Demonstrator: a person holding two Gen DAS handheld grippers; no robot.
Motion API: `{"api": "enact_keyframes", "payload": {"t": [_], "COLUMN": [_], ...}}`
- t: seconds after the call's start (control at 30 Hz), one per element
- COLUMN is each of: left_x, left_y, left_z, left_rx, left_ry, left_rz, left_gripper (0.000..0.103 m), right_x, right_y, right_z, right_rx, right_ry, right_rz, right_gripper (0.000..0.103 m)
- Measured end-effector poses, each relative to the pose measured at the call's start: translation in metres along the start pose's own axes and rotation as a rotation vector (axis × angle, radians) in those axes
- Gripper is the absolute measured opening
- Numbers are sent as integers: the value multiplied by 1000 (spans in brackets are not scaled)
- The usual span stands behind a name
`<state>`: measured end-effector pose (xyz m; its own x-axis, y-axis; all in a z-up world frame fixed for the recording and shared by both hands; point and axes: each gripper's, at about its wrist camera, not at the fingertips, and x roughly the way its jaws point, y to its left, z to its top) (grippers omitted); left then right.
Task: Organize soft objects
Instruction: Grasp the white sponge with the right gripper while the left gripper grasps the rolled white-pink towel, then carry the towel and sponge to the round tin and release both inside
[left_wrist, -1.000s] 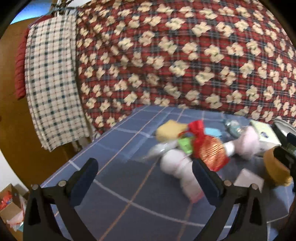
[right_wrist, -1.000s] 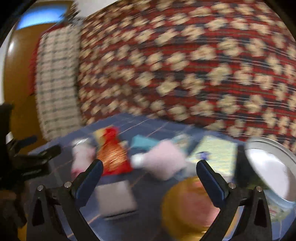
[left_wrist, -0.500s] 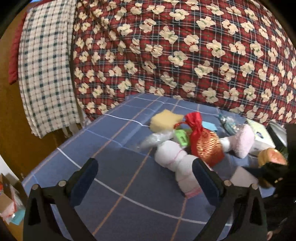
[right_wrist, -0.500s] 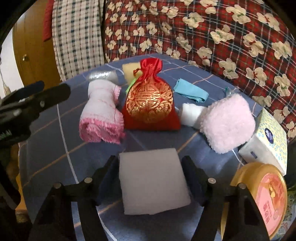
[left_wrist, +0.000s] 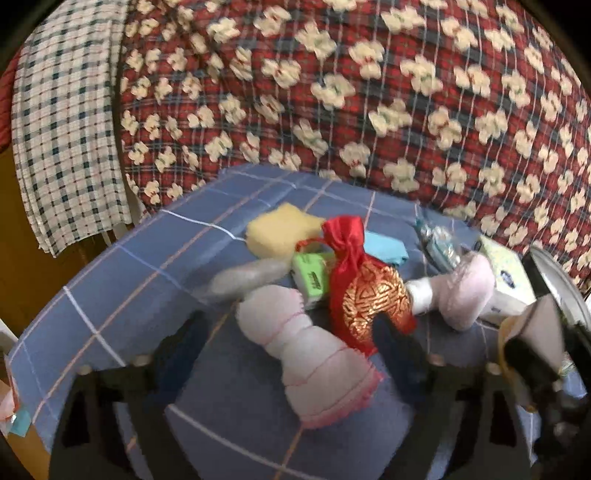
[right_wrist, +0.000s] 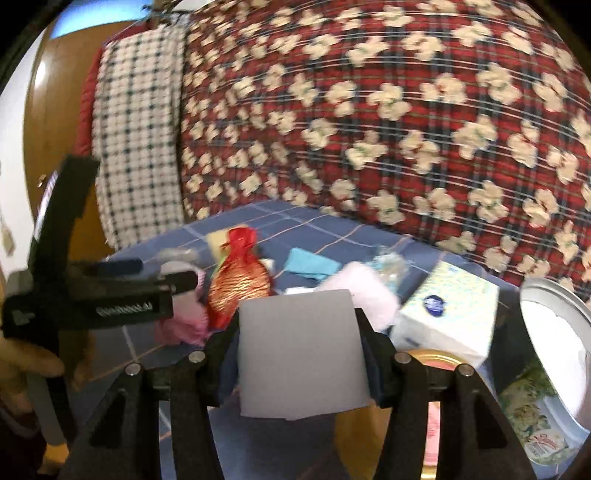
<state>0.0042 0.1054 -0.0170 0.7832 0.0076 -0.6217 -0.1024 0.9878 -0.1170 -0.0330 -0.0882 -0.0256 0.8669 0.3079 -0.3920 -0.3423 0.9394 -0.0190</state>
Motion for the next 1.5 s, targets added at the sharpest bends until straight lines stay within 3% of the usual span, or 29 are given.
{"api": "enact_keyframes", "payload": {"t": [0.1,0.33,0.43,0.5,0.6,0.7,0.93,1.2,1.5], "left_x": [19,53,52,50,45,38,0,-31,-32], "left_y": [-8,-1,0,4,14,20,5,-34,-119], "left_z": [-1,-9,-9,-9,-12,-16,-14,-6,-8], "left_rx": [5,-83,-95,-116,-144,-158,-86,18,153], "left_ry": [52,199,195,188,187,187,31,-94,-137], "left_rz": [3,-2,-3,-10,-64,-103,-107,-176,-310], "left_gripper": [70,74,61,39,31,29,29,29,29], "right_x": [-4,-9,-12,-14,-16,-21,-35,-67,-101], "right_y": [-8,-14,-16,-17,-23,-30,-44,-76,-144], "right_z": [2,5,6,7,8,9,9,-1,-18], "right_rx": [31,56,64,71,96,125,161,154,246], "right_ry": [-14,-43,-54,-63,-78,-99,-153,-233,-266], "right_rz": [-22,-30,-35,-42,-45,-49,-62,-203,-365], "right_gripper": [57,57,57,57,57,57,57,57,57]}}
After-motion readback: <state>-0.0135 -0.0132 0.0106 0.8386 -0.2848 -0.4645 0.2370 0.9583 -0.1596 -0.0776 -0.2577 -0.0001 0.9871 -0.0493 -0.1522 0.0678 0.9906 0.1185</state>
